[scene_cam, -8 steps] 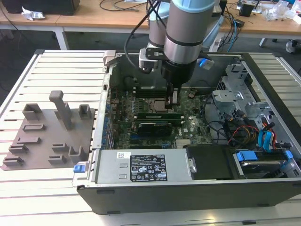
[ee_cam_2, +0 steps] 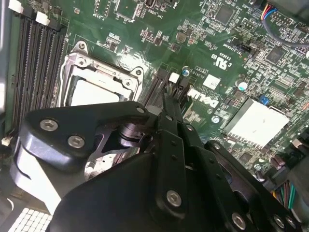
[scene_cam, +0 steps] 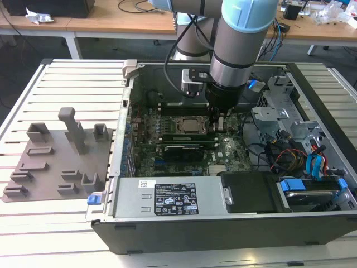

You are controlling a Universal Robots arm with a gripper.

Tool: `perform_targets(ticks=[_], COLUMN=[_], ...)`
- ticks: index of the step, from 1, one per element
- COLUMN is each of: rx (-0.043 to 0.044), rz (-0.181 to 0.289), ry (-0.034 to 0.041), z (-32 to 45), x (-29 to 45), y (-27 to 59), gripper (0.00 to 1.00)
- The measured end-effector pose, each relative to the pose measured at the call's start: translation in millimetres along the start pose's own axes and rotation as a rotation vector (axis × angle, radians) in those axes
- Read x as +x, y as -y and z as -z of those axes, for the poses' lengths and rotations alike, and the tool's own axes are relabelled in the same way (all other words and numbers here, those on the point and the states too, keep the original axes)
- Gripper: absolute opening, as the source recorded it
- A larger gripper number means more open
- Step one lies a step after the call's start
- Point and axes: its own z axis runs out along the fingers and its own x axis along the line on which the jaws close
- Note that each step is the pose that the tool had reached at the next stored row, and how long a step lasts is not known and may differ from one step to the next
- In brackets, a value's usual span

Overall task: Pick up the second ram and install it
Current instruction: 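Press down the second ram until it locks into place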

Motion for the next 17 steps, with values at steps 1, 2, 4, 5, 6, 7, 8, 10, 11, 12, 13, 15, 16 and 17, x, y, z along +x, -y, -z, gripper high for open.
perform_targets(ticks=[1,2,4,5,6,7,8,10,11,12,13,15,16,17], rx=[0.0000,0.0001,0.0007,0.0028,0.0050,0.0065,0.0079,0.0113,0.0132,0.0152,0.0187,0.0195,0.0195,0.0195], rz=[0.000,0.000,0.000,0.000,0.000,0.000,0.000,0.000,0.000,0.001,0.001,0.001,0.001,0.001], ry=[-0.0010,-0.0014,-0.0002,0.0018,-0.0011,-0.0014,-0.0013,-0.0011,-0.0010,-0.0007,-0.0005,-0.0011,-0.0007,-0.0008], z=[-2.8,-5.0,-5.8,-2.6,1.7,1.8,1.6,1.2,0.9,0.6,-0.3,-6.2,-7.6,-8.2], x=[0.1,0.3,0.2,-0.2,0.1,1.0,1.8,3.8,4.6,5.4,6.6,7.9,8.0,8.1], y=[0.0,0.1,0.0,-0.2,-4.7,-14.3,-23.5,-46.2,-55.9,-65.1,-78.6,-88.7,-90.0,-90.7], gripper=[0.10,0.10,0.10,0.10,0.10,0.10,0.10,0.10,0.10,0.10,0.10,0.10,0.10,0.10])
